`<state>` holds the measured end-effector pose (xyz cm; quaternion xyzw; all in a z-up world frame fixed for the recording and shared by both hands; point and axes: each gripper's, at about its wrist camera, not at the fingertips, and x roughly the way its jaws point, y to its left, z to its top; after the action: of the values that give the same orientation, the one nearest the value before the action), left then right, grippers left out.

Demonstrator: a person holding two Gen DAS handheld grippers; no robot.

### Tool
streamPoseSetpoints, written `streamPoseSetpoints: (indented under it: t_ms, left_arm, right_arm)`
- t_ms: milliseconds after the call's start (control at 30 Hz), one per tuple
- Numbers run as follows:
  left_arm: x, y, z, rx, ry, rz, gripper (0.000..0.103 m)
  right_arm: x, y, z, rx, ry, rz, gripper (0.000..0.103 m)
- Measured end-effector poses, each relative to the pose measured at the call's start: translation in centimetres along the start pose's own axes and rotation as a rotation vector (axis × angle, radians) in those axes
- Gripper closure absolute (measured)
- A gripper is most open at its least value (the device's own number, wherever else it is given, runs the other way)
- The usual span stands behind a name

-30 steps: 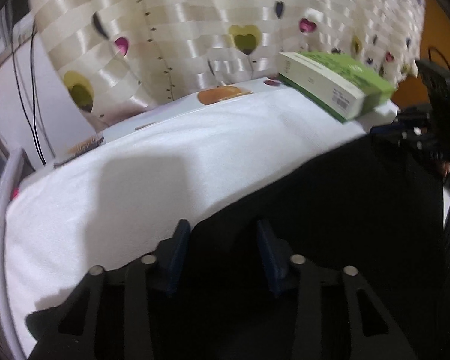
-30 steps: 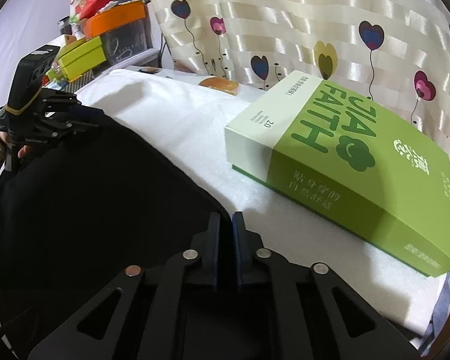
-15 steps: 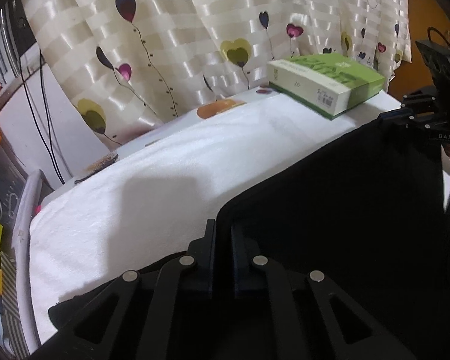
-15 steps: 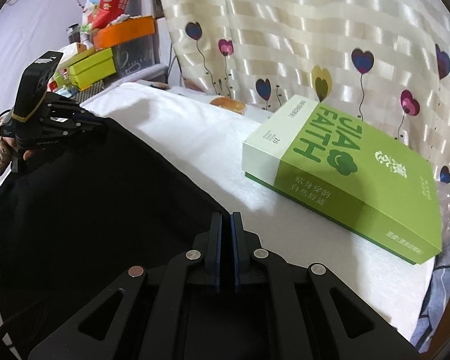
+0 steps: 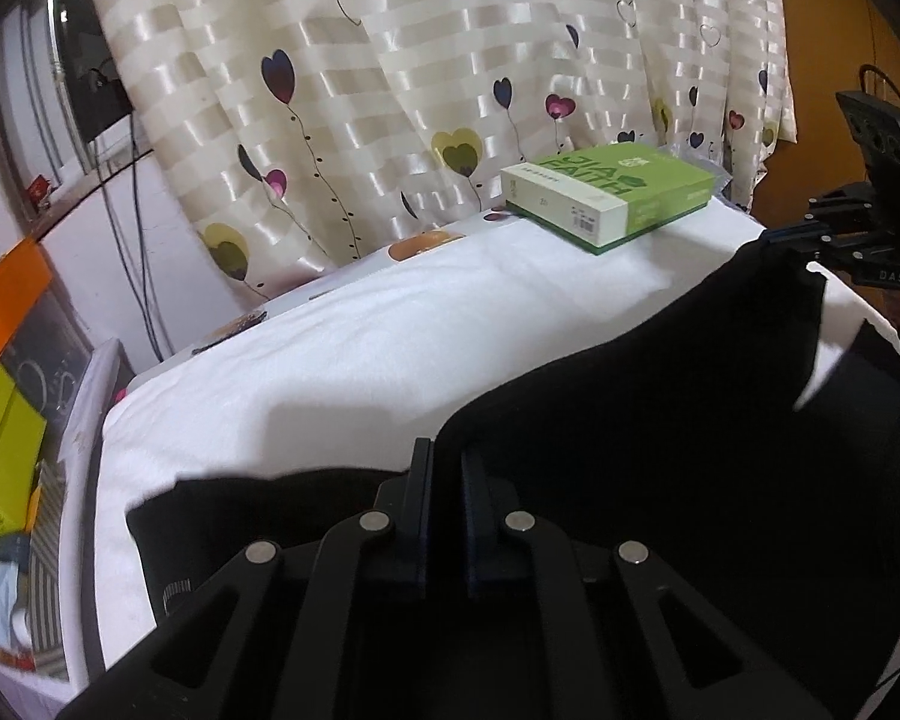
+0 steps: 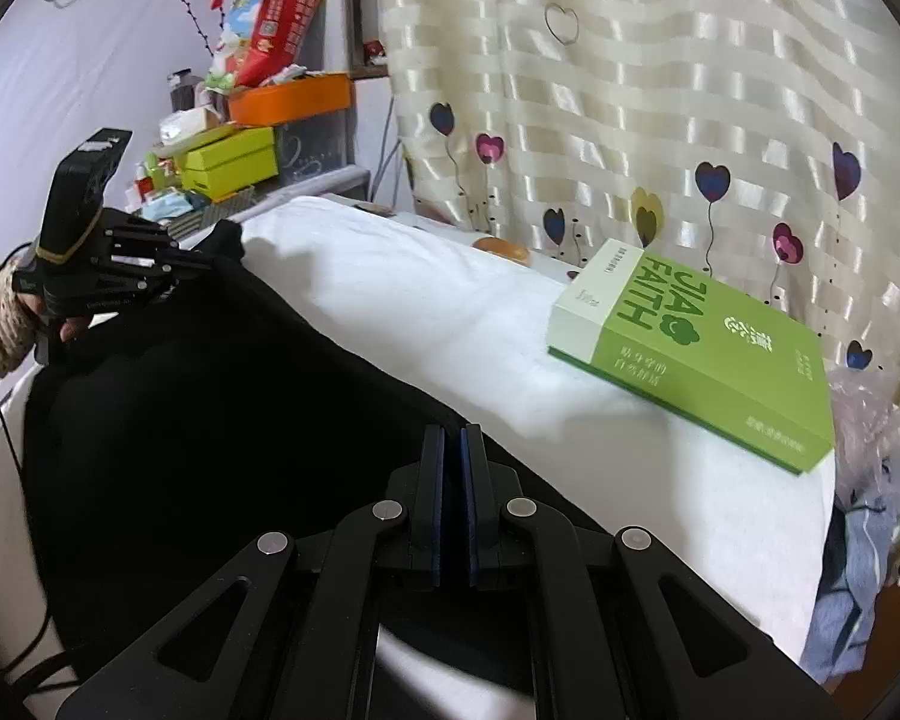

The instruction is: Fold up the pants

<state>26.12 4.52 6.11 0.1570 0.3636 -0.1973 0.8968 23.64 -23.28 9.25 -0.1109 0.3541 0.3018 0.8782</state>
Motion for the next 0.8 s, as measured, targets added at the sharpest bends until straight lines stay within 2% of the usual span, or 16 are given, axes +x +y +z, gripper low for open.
streamPoseSetpoints:
  t_ms: [500,800]
  left_arm:
    - [-8.7,-4.8,-5.4,-0.037,-0.048,-0.004,0.094]
    - [-11.6,-7.0,-8.9,-0.086,-0.055,-0.016,0.094]
  right_arm:
    - [-6.8,6.4,-5.1,0.057,-0.04,-0.009,0.098]
    - [-9.4,9.5,-7.6,0.055,-0.04,-0.02,0.1]
